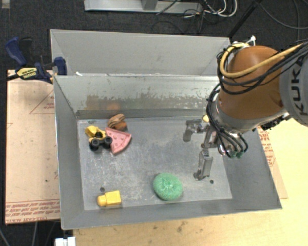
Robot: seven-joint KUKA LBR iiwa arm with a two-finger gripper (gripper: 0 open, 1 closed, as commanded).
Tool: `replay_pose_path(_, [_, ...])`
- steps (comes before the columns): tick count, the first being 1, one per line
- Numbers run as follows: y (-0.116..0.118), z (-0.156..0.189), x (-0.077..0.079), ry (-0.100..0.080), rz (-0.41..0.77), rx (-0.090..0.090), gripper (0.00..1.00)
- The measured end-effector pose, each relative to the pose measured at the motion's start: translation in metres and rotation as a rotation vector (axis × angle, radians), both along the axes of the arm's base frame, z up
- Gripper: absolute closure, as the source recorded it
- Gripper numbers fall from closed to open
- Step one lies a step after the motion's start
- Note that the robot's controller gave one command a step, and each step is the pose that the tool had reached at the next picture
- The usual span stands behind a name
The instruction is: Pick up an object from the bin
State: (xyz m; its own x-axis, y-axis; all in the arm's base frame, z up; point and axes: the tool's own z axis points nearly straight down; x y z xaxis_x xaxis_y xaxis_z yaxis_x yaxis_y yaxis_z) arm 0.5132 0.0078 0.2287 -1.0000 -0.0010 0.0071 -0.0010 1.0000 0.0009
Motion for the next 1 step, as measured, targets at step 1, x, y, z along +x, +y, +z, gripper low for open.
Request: replay_pose_path(1, [0.0,0.0042,0.0015,-0.008,0.0,0.0,0.0])
